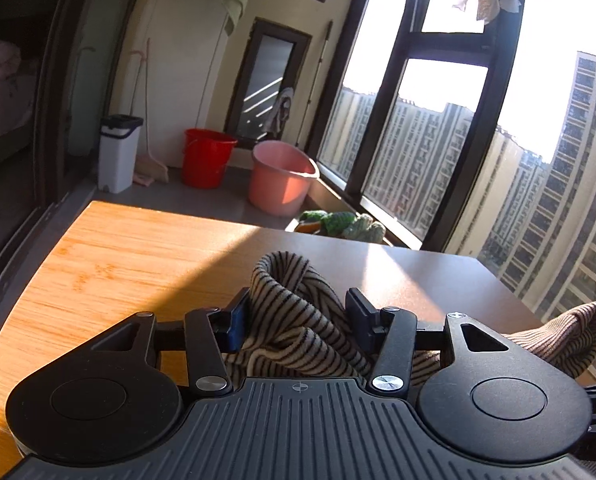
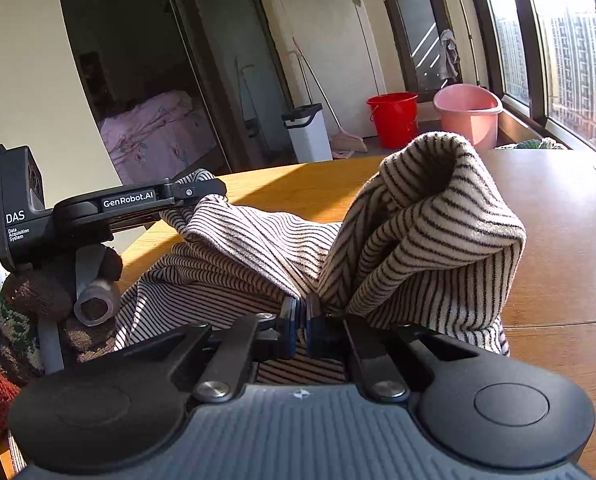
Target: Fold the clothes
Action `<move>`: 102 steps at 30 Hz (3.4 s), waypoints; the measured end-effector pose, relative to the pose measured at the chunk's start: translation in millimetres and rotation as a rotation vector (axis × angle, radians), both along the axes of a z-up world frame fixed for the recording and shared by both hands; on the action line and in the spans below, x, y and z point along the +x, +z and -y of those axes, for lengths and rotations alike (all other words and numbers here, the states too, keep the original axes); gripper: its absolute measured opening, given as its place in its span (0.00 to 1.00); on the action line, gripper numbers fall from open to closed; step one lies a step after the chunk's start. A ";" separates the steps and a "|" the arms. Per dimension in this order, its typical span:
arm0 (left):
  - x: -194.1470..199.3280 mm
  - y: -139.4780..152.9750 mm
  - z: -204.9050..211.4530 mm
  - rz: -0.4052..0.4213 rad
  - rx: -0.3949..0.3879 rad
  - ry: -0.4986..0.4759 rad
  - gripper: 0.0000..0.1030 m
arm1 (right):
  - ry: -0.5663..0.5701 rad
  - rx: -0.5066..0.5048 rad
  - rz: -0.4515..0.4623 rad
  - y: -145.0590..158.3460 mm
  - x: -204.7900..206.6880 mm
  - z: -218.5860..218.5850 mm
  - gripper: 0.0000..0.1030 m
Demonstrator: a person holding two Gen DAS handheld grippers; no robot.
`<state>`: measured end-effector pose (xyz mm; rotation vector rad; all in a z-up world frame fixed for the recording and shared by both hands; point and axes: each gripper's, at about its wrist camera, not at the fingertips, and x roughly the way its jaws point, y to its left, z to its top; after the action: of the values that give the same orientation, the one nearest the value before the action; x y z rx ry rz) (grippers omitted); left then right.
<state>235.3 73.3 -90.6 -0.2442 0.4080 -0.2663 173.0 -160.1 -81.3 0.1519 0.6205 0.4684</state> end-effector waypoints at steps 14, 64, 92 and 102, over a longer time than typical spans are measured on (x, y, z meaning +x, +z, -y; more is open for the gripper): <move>3.7 3.6 -1.0 0.001 -0.031 -0.034 0.68 | 0.002 0.069 -0.025 -3.6 -0.9 11.4 0.03; -10.0 14.1 -11.9 -0.295 0.083 -0.006 1.00 | -0.217 -0.068 -0.038 30.6 7.9 71.2 0.53; -17.0 30.9 -53.1 -0.174 -0.009 0.158 0.69 | -0.128 -0.150 0.062 60.4 98.1 24.8 0.39; -27.2 -3.9 -6.4 -0.191 -0.083 -0.029 0.82 | -0.027 -0.172 -0.150 1.6 166.5 -51.9 0.41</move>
<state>208.1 79.7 -94.5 -0.3471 0.5907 -0.2901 339.5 -108.1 -79.6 0.0318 0.8016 0.3780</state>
